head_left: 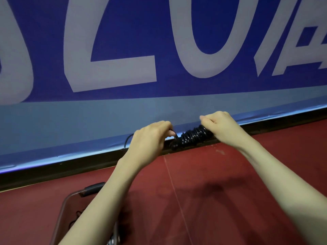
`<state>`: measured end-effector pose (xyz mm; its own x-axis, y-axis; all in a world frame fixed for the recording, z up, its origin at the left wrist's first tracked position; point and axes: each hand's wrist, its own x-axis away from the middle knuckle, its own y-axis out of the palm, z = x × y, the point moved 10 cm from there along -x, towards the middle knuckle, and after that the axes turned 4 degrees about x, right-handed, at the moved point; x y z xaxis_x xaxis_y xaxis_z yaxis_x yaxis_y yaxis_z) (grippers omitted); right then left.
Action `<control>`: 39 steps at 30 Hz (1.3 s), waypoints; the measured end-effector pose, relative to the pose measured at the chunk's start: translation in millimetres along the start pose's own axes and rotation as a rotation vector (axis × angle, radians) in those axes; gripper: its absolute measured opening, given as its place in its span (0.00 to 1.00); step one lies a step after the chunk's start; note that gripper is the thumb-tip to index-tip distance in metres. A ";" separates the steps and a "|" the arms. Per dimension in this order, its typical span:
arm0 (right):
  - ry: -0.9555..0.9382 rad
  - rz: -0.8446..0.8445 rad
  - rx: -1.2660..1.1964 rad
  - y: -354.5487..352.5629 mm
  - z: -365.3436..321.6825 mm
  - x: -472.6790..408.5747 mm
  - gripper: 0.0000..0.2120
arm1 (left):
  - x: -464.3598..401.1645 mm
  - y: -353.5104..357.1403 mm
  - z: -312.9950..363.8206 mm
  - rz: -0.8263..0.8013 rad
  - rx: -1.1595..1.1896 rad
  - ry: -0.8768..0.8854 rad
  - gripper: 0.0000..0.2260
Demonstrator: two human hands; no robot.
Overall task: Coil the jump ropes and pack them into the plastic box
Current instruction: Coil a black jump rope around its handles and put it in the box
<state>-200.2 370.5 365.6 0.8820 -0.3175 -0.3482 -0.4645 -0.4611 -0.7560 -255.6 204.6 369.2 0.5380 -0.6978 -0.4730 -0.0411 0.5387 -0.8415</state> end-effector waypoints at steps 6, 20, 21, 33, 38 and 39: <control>-0.029 -0.135 -0.238 15.6 -18.6 5.5 0.23 | 4.1 19.2 -15.8 -0.073 0.550 -0.060 0.11; 0.022 0.076 -0.734 -2.5 -22.6 5.4 0.23 | 0.3 39.7 -1.1 -0.257 1.487 -0.379 0.20; 0.029 0.098 -0.729 -3.6 -22.6 4.5 0.24 | 1.3 43.5 -0.1 -0.240 1.529 -0.403 0.20; 0.327 0.435 -0.760 -17.0 23.7 11.2 0.21 | 5.9 55.0 18.9 -0.138 0.761 -0.358 0.06; 0.318 0.527 -0.570 -34.4 29.8 15.0 0.21 | 5.1 45.9 28.1 -0.167 0.473 -0.267 0.07; 0.281 0.536 -0.480 -39.5 27.7 14.5 0.23 | 5.2 42.8 28.6 -0.167 0.408 -0.250 0.08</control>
<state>-166.9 407.0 375.1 0.5035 -0.7674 -0.3969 -0.8625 -0.4736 -0.1785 -230.5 237.5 338.2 0.6965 -0.6825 -0.2214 0.3680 0.6047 -0.7063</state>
